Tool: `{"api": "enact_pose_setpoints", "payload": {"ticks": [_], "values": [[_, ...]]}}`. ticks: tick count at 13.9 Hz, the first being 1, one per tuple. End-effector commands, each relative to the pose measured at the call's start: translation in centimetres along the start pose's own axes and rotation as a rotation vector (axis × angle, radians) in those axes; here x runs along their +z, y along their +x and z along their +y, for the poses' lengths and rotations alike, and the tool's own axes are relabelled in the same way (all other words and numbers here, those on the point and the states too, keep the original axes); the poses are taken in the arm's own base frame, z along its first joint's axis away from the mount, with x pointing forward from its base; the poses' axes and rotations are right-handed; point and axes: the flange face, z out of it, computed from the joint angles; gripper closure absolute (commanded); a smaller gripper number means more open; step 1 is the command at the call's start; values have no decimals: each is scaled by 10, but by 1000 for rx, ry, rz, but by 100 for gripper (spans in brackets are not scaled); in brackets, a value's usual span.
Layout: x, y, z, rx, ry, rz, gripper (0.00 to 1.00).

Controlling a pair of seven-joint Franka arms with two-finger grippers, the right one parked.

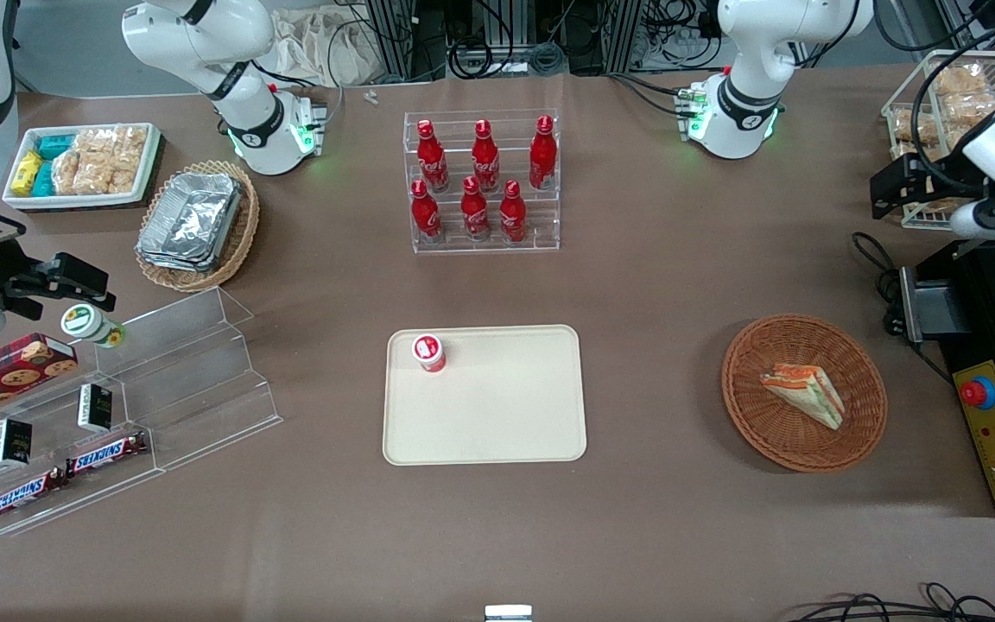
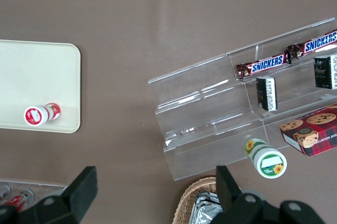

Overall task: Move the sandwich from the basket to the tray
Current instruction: 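Move the left gripper down toward the sandwich in the wicker basket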

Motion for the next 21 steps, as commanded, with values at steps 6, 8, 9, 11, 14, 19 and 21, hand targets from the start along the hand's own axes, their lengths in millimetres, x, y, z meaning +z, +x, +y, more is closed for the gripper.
{"api": "enact_pose_setpoints", "payload": {"ticks": [6,8,9,11,14,19,21], "values": [[10,10,-7,-7,-5,-6,0],[10,7,-42,-75,-87,10,0],[18,5,-53,-96,-92,-1,0],[30,10,-63,-118,-89,-15,0],[65,17,-87,-257,-91,-25,0],[140,40,-104,-511,-79,-15,0],[179,63,-105,-648,-58,-30,0]]}}
